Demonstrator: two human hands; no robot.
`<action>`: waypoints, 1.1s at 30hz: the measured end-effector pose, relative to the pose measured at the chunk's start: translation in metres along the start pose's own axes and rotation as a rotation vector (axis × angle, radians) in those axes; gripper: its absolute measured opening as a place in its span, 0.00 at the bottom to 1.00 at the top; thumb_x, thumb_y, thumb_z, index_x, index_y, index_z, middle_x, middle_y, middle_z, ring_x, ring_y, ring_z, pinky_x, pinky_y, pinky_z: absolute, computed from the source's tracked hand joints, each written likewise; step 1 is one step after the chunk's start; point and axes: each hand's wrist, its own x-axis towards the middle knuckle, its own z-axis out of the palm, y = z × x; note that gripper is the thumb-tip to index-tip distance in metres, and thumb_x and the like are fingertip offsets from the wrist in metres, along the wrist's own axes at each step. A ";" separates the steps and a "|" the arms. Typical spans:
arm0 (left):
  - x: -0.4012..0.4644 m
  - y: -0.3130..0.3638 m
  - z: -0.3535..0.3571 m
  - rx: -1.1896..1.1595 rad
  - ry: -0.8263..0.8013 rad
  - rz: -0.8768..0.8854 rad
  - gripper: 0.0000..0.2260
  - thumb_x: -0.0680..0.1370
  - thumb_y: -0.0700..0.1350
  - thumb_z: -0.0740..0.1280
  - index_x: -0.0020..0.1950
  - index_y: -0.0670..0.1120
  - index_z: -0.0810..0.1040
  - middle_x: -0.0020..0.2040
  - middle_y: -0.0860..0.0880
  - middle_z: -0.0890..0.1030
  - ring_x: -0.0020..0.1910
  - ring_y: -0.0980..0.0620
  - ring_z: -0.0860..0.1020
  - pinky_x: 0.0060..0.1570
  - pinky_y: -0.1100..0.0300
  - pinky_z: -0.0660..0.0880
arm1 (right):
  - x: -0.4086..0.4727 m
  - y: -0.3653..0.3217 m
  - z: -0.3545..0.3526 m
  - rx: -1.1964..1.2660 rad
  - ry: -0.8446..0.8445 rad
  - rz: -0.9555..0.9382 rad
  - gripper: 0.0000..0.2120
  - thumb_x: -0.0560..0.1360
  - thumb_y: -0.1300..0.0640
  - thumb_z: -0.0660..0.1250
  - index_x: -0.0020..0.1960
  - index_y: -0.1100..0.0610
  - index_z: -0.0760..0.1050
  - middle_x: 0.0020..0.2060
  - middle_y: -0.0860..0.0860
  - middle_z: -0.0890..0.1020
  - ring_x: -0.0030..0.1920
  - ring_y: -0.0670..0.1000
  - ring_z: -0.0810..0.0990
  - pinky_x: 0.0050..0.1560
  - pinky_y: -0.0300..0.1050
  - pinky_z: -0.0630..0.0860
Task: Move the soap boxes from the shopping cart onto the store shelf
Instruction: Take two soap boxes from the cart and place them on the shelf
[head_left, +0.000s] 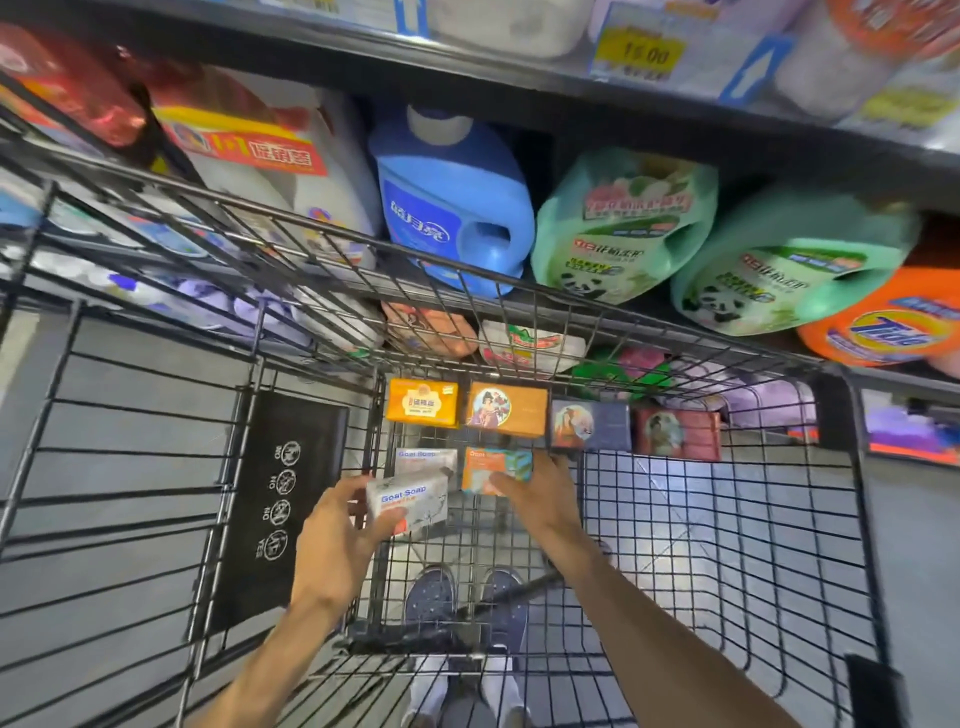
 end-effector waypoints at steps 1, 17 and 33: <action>-0.002 0.002 0.000 0.001 -0.003 -0.003 0.25 0.72 0.53 0.78 0.65 0.49 0.76 0.54 0.53 0.83 0.48 0.62 0.80 0.38 0.71 0.72 | -0.004 -0.002 -0.003 0.021 0.018 -0.021 0.27 0.64 0.36 0.69 0.60 0.48 0.76 0.52 0.46 0.76 0.52 0.49 0.75 0.52 0.52 0.78; -0.045 0.080 -0.041 -0.187 -0.111 0.171 0.20 0.72 0.41 0.77 0.63 0.49 0.78 0.53 0.53 0.84 0.49 0.58 0.84 0.44 0.71 0.79 | -0.105 0.005 -0.127 0.406 0.080 -0.127 0.16 0.71 0.56 0.77 0.56 0.44 0.79 0.48 0.42 0.83 0.48 0.41 0.83 0.42 0.43 0.84; -0.230 0.431 -0.058 -0.081 -0.394 0.881 0.17 0.72 0.37 0.78 0.58 0.47 0.79 0.48 0.57 0.84 0.44 0.74 0.79 0.43 0.77 0.73 | -0.399 0.038 -0.423 0.765 0.650 -0.251 0.20 0.70 0.73 0.74 0.57 0.57 0.76 0.45 0.51 0.85 0.43 0.38 0.84 0.44 0.35 0.80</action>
